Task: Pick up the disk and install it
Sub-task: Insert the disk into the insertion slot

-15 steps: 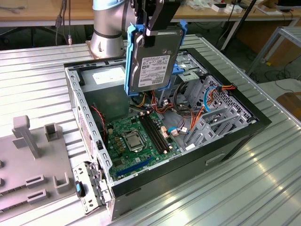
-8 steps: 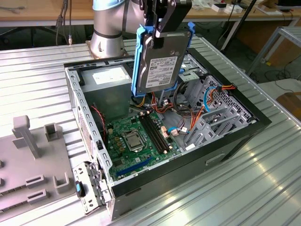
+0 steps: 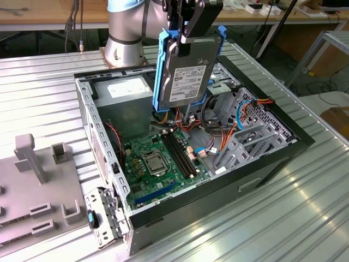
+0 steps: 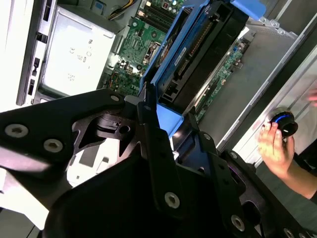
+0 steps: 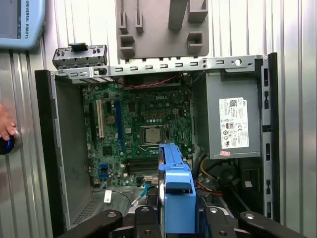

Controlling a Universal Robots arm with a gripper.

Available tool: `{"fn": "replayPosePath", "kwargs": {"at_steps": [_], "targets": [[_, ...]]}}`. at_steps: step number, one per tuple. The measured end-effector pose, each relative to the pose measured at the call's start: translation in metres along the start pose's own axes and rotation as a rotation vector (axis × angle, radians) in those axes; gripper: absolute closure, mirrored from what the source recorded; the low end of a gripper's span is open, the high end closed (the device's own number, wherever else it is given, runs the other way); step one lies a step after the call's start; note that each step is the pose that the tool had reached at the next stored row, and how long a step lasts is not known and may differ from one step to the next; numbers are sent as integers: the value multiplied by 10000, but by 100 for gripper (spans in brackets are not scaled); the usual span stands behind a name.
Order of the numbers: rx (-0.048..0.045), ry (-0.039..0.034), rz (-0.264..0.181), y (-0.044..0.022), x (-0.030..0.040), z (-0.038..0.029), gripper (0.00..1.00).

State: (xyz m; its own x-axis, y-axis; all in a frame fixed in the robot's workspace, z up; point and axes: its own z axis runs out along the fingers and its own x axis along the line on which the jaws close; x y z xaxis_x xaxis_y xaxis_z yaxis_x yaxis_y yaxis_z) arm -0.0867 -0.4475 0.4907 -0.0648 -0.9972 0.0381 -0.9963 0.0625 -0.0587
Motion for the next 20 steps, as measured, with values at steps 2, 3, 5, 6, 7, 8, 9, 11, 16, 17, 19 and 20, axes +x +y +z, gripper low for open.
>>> {"fn": "replayPosePath", "kwargs": {"at_steps": [2,3,5,6,7,8,9,11,16,17,19,20], "targets": [[0,1,-1,-3,1,0,64],[0,4,-2,-6,7,0,64],[0,5,0,-10,24,1,64],[0,6,0,-12,40,2,64],[1,6,-1,-16,59,3,64],[1,6,-1,-22,89,5,64],[1,6,-1,-29,139,9,64],[1,5,-1,-45,261,18,64],[-94,-861,48,-83,416,34,64],[-96,-861,48,-88,425,34,64],[-96,-862,48,-124,441,38,64],[-96,-862,48,-140,441,38,64]]}}
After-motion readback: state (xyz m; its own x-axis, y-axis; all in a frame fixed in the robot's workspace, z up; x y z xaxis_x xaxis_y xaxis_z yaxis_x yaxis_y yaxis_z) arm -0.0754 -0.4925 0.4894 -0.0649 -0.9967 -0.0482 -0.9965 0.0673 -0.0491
